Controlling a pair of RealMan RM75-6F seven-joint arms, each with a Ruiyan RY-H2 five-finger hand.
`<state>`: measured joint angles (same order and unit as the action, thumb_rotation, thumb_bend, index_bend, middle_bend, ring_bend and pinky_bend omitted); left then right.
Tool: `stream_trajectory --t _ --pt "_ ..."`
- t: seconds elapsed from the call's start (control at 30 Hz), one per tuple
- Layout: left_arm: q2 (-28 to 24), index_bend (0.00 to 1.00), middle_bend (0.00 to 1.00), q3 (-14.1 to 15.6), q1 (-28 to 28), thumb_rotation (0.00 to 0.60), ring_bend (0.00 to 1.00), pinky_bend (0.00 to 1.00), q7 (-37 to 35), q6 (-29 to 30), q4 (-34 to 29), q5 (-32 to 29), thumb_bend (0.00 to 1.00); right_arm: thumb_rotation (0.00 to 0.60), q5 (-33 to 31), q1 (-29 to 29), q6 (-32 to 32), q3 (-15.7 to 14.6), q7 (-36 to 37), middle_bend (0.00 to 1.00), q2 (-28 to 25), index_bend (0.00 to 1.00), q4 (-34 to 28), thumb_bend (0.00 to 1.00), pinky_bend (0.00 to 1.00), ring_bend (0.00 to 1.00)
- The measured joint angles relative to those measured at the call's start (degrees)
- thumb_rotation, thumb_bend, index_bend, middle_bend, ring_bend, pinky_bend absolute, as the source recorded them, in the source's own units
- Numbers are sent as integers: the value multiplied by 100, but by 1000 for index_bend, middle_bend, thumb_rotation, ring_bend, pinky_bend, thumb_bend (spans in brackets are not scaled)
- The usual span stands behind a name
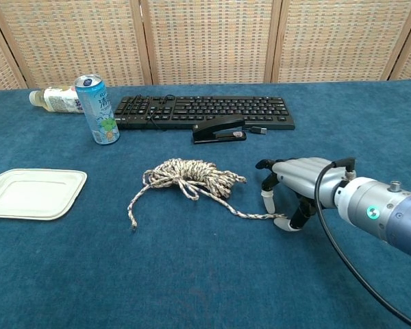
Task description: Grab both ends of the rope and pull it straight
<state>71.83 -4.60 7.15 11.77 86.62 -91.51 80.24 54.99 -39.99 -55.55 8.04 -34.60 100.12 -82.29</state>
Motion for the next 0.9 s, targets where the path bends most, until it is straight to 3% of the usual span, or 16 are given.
stream_trajectory --t 0.6,0.9 --pt "38 0 0 -11 6 600 0 0 46 -39 31 65 0 600 -15 -99 -21 -61 -33 0 161 629 143 451 0 0" --pt "85 10 0 22 329 600 0 0 443 -263 93 516 14 600 211 -64 -140 -114 52 0 96 656 6 453 0 0"
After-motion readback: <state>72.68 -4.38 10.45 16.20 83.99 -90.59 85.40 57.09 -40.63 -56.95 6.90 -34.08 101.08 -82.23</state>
